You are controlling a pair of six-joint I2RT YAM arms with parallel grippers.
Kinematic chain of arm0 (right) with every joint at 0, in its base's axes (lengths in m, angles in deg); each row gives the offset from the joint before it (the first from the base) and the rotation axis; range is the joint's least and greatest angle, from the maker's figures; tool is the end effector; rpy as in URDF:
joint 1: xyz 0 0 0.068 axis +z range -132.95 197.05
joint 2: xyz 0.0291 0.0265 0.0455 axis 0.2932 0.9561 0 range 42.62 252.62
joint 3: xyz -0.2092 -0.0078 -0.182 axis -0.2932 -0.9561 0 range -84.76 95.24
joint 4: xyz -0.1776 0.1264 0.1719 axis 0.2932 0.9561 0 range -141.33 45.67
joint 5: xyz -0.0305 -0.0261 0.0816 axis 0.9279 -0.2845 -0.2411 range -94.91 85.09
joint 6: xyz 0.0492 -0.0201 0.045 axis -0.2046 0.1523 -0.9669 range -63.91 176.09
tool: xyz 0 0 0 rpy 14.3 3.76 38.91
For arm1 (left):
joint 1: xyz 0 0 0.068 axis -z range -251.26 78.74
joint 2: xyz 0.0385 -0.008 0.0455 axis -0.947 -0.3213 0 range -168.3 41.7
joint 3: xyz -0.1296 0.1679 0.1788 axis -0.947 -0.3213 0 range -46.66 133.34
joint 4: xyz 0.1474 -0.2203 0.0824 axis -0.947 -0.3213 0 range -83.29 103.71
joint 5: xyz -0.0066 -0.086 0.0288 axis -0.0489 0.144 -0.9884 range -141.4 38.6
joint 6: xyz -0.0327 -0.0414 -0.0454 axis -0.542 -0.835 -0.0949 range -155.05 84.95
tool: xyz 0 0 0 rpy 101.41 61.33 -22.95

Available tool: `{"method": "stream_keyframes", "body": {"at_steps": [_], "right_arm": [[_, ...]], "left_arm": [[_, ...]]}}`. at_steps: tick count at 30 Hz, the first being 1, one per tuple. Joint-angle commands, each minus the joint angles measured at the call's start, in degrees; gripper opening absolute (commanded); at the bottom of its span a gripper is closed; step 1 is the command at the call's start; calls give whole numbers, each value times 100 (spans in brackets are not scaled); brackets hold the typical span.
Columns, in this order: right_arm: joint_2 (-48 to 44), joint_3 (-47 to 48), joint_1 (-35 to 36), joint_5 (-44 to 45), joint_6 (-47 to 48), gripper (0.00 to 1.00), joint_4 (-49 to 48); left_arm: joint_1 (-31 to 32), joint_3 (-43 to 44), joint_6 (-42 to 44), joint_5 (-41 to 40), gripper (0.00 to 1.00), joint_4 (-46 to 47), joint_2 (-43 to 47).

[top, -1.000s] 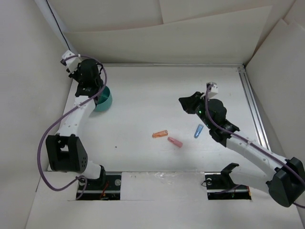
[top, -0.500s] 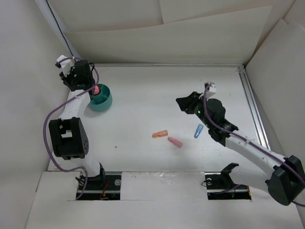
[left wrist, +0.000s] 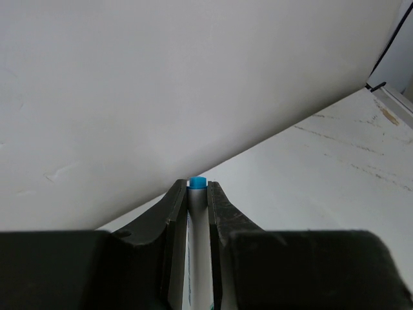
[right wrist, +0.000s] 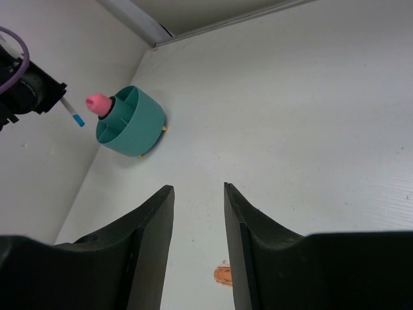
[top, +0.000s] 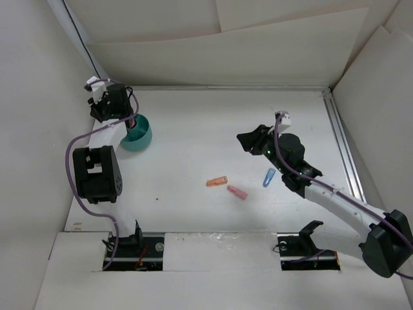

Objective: Sort the stationery into containers
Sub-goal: Place the pen in the storage box.

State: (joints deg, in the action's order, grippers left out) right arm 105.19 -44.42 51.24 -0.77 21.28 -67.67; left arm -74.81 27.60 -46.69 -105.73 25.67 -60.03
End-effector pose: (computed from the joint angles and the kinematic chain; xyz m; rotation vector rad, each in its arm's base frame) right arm 0.2433 0.1604 0.2950 0.0663 1.7437 0.8391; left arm 0.4343 0.0730 0.2803 -0.8653 1.5669 0.7640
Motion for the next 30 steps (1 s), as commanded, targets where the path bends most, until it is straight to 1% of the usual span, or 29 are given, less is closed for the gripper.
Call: {"method": "stream_keyframes", "body": {"at_steps": [1, 4, 6, 16, 18, 25, 30], "right_arm": [[10, 203, 35, -124, 97, 43, -265], [10, 203, 35, -124, 97, 43, -265], [10, 203, 35, -124, 97, 43, -265], [124, 255, 35, -124, 97, 43, -265], [124, 255, 35, -124, 149, 43, -265], [177, 255, 35, -124, 150, 43, -265], [177, 255, 35, -124, 150, 43, -265]], "left_arm": [[126, 308, 599, -394, 0, 708, -197], [188, 388, 838, -605, 0, 868, -391], [188, 388, 1075, -606, 0, 1061, -461], [188, 440, 1252, -658, 0, 1255, -708], [188, 440, 1436, -720, 0, 1413, -821], [241, 282, 1638, -773, 0, 1756, -822], [241, 229, 1638, -773, 0, 1756, -875]]}}
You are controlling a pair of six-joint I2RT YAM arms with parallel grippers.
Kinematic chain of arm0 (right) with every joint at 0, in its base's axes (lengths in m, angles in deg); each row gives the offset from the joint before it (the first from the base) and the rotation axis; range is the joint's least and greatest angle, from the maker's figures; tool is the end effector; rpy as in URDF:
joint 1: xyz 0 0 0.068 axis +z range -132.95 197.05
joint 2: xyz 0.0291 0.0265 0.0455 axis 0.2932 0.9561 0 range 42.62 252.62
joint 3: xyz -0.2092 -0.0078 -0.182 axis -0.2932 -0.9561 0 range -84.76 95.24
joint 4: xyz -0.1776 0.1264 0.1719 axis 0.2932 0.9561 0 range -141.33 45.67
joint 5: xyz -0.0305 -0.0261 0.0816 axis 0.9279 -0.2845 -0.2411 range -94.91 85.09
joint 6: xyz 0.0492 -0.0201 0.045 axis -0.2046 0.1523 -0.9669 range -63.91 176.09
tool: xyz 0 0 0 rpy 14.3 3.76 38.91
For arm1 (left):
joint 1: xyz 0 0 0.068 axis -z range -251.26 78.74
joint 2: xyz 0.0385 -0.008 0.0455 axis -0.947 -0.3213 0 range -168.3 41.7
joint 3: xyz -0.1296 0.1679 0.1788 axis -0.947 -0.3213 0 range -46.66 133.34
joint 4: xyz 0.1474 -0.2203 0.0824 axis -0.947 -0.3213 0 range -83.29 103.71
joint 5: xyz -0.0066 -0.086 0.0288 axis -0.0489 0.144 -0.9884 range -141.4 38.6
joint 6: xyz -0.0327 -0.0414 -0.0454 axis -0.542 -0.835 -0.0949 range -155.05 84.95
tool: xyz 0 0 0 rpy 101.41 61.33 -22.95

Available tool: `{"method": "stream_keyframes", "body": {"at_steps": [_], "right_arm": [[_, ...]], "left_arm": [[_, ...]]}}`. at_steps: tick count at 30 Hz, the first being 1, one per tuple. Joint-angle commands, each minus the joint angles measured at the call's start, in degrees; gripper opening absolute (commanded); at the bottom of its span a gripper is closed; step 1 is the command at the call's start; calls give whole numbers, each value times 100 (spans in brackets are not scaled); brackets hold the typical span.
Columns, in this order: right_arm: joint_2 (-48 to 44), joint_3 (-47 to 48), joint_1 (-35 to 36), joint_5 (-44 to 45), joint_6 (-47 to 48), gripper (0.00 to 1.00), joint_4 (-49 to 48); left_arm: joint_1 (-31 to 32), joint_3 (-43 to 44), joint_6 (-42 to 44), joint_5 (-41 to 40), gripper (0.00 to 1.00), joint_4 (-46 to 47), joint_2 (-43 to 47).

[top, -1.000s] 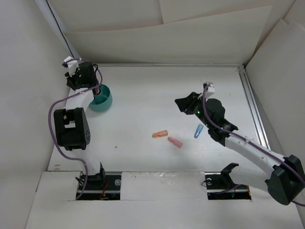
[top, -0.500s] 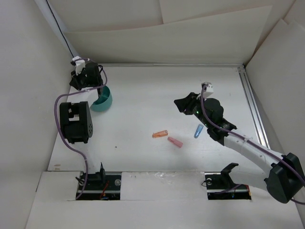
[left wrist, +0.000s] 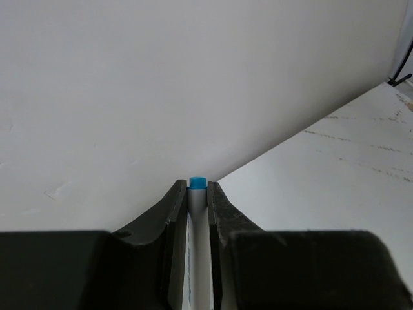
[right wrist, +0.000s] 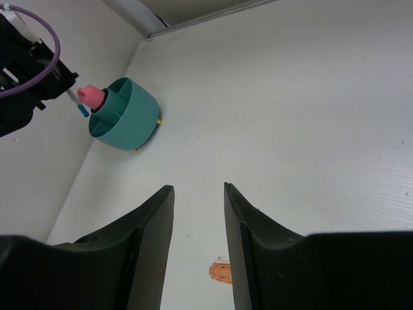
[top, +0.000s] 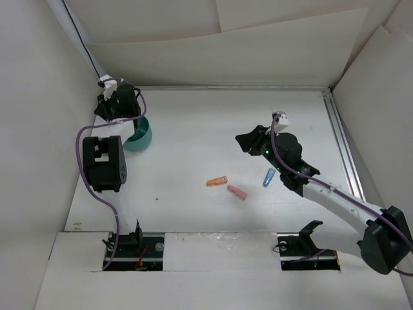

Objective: Sort the stationery into containers
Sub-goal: Place the pen in the storage box.

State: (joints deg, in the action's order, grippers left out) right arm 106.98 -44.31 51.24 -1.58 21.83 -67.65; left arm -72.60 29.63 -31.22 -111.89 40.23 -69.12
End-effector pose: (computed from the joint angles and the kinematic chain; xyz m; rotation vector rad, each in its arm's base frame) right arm 0.2476 0.1643 0.2871 0.0462 1.7751 0.8315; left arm 0.4651 0.0602 0.2513 -0.7487 1.5607 0.9597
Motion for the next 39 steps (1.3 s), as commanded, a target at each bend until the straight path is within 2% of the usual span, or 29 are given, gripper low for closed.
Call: {"method": "stream_keyframes", "body": {"at_steps": [1, 10, 34, 39], "right_arm": [[-2, 244, 35, -43, 95, 43, -267], [-2, 244, 35, -43, 95, 44, -267], [-116, 297, 35, -43, 95, 44, -214], [-116, 297, 35, -43, 95, 44, -214]], "left_arm": [[20, 26, 39, -156, 0, 301, 35], [73, -193, -295, -156, 0, 248, 140], [73, -229, -296, -270, 1, 187, -18], [73, -229, -296, -270, 7, 239, -71]]}}
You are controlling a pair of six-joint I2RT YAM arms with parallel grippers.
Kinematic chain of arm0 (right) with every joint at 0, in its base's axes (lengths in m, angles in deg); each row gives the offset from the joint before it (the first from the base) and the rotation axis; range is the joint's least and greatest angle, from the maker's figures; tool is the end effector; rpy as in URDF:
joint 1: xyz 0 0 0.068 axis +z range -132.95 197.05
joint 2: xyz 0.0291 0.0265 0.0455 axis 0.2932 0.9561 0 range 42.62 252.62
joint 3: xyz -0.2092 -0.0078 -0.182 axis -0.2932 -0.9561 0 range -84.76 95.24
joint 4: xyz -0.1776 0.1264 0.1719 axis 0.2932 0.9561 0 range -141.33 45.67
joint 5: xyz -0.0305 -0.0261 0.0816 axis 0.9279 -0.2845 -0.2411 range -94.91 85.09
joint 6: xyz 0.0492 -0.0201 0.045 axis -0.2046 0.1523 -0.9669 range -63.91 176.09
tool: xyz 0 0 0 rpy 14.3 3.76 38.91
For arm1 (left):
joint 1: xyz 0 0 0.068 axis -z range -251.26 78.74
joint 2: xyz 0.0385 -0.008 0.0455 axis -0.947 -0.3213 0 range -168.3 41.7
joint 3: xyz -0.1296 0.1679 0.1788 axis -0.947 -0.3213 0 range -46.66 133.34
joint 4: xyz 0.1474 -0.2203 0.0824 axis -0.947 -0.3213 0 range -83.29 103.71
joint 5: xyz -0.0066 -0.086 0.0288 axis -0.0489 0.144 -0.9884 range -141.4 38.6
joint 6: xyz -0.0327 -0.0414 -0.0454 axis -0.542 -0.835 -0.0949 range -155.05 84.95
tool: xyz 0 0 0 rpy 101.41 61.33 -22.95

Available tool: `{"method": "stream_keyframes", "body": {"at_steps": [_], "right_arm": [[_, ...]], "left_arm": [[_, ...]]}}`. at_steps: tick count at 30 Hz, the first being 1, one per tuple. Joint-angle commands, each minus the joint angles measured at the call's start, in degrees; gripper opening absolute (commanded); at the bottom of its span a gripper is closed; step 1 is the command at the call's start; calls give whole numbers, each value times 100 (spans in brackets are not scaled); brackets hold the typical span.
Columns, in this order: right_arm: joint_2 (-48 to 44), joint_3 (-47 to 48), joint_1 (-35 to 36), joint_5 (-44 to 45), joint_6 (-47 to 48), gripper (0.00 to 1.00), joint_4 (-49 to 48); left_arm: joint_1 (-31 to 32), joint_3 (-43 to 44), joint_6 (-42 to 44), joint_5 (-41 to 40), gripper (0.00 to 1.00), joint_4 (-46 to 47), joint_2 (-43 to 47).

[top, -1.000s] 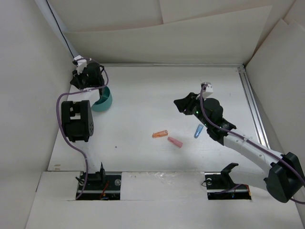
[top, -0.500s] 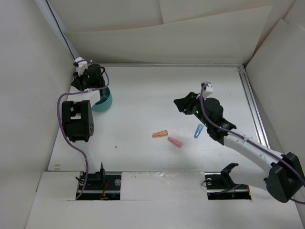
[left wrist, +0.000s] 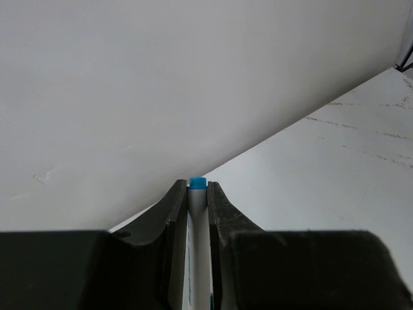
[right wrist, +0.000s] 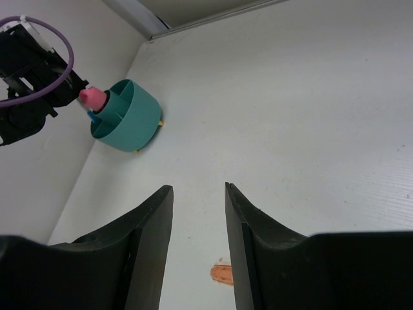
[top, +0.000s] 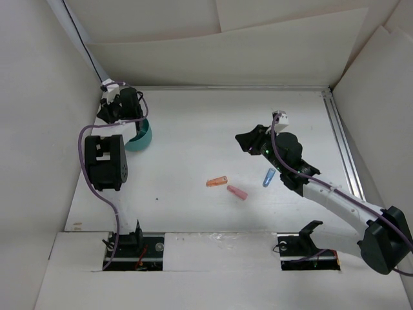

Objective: Sort the stationery into containers
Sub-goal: Place the pen in the storage box.

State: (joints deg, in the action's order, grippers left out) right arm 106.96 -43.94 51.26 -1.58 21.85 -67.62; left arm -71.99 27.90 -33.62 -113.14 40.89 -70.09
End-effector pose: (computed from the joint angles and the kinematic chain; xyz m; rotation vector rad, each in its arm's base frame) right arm 0.2479 0.1646 0.2897 0.0457 1.7688 0.8340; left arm 0.4634 0.0558 0.2346 -0.7727 1.5657 0.9575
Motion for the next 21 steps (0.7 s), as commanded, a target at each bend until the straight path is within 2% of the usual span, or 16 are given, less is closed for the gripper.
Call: {"method": "stream_keyframes", "body": {"at_steps": [1, 21], "right_arm": [[-114, 260, 32, -43, 93, 44, -216], [-167, 260, 32, -43, 93, 44, -216]], "left_arm": [[12, -56, -55, -146, 7, 174, 25], [12, -56, -231, -40, 21, 68, 130]]}}
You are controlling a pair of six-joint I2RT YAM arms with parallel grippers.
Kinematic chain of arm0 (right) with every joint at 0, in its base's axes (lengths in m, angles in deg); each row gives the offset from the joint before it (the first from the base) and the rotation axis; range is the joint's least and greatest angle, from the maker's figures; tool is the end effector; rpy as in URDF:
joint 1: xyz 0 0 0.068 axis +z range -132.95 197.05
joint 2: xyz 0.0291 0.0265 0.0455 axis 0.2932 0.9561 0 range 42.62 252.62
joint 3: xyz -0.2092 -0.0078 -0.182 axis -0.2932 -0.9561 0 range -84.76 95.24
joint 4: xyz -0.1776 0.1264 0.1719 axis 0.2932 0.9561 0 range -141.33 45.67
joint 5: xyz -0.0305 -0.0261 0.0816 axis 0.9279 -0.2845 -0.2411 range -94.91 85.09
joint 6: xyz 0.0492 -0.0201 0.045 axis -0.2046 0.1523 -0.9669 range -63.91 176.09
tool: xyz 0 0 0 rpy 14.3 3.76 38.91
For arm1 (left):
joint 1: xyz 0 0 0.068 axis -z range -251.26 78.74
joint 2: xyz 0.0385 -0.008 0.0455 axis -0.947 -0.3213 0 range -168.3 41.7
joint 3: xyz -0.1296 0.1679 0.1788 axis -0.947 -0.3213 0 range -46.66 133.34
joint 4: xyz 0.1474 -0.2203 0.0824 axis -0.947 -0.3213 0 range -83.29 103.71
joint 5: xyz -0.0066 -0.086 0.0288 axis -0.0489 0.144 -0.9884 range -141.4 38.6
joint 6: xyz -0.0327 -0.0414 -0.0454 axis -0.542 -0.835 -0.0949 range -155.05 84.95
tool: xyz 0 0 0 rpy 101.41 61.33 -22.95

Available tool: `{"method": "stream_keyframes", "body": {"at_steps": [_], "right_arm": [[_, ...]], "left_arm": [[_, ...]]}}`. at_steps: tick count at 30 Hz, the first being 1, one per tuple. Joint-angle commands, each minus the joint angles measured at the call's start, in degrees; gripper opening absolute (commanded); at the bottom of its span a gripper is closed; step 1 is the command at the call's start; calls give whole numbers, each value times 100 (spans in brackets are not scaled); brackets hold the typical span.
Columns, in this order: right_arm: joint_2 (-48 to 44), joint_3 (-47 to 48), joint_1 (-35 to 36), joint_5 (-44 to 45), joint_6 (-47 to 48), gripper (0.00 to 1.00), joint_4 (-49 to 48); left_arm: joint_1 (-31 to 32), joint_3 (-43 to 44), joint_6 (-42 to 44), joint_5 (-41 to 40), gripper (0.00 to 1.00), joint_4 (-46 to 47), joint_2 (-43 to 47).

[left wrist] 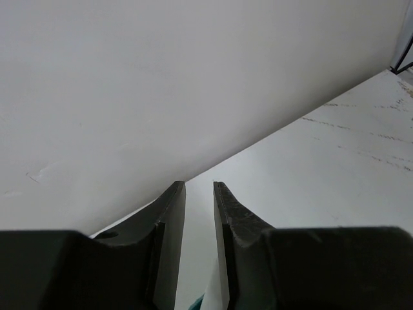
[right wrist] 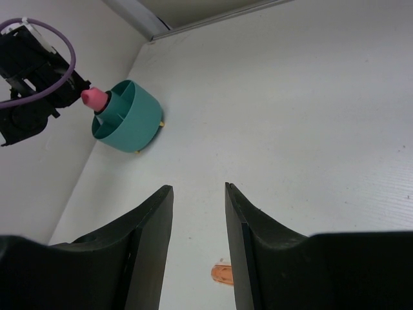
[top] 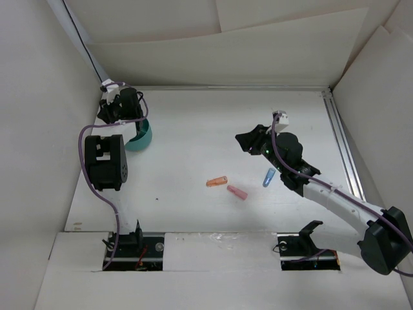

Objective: Sort the stationery into containers
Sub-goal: Place the pen in the storage box, then pick up the pen from the center of the board.

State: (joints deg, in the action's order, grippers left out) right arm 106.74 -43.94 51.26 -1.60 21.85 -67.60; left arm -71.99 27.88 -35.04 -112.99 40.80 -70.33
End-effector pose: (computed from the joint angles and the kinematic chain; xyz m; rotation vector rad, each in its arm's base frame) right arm 0.2473 0.1642 0.2907 0.0455 1.7653 0.8357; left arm 0.4639 0.0557 0.2324 -0.7864 1.5591 0.9404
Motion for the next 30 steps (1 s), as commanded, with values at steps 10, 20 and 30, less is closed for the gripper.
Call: {"method": "stream_keyframes", "body": {"at_steps": [10, 20, 30], "right_arm": [[-145, 260, 32, -93, 93, 44, -218], [-250, 260, 32, -94, 93, 44, -166], [-505, 260, 32, 388, 40, 9, 132]], "left_arm": [[12, -54, -256, 155, 22, -221, 532], [12, 262, -1519, 1233, 18, -1504, 1894], [1459, 201, -2260, 1985, 2, -2111, 2932]]}}
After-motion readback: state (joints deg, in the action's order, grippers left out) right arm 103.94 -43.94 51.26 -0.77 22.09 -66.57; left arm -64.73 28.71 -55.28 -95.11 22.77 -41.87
